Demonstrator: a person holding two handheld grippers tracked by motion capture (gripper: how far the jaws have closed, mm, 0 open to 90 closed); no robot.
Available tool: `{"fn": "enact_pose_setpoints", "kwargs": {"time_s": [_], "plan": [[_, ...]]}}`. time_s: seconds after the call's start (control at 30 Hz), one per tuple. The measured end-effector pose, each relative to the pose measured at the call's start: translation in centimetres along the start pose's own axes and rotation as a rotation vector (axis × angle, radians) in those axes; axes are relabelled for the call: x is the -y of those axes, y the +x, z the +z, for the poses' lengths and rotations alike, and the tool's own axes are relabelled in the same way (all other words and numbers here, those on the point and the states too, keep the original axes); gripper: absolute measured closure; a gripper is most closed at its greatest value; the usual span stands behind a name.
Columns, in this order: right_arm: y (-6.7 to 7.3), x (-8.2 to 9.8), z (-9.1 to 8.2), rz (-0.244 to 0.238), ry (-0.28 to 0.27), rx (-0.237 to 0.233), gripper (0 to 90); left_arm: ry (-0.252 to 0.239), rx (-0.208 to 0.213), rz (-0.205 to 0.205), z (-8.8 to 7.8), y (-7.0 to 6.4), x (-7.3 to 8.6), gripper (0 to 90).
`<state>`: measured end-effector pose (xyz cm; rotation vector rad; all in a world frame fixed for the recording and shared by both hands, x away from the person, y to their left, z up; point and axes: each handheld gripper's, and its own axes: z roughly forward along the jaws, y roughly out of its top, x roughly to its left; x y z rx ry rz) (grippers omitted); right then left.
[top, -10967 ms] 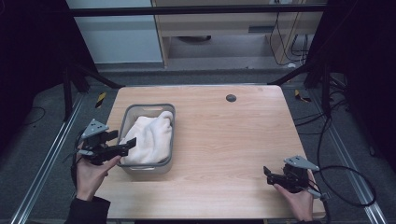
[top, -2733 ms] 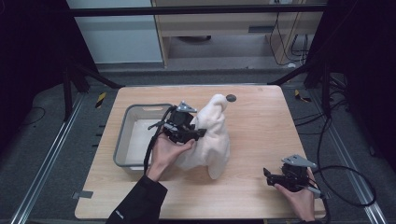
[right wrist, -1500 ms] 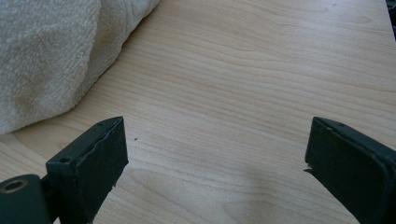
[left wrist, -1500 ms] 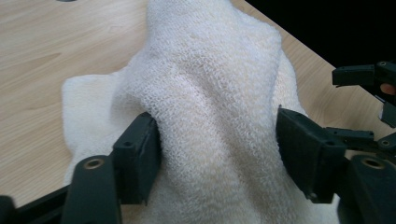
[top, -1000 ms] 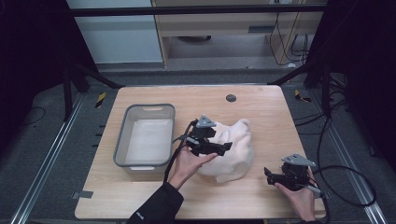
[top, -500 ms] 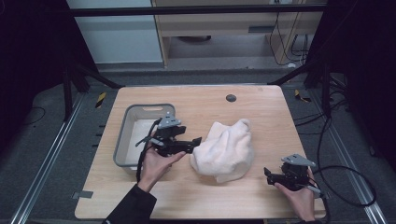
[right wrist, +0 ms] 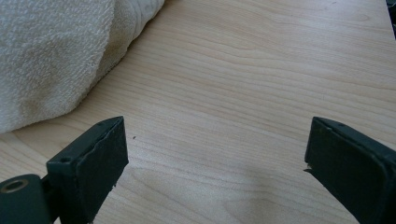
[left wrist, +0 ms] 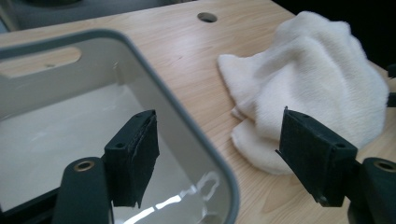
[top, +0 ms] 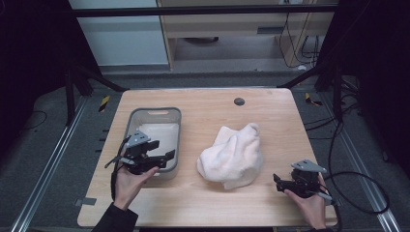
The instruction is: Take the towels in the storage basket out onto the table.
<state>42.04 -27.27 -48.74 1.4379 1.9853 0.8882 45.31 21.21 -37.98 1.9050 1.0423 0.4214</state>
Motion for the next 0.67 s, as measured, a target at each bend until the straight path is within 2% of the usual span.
{"fn": "enact_pose_setpoints", "kwargs": {"time_s": [0.17, 0.33, 0.67], "plan": [[0.0, 0.0, 0.0, 0.001, 0.004, -0.001, 6.0, -0.006, -0.037, -0.032, -1.0, 1.5, 1.6, 26.9], [0.1, 0.0, 0.0, 0.0, 0.007, 0.001, 5.9, -0.021, -0.071, -0.04, -1.9, 2.5, 2.9, 26.0], [0.0, 0.1, -0.1, -0.013, 0.007, 0.002, 5.9, -0.044, -0.175, -0.079, -4.3, 5.0, 5.2, 24.6]]}}
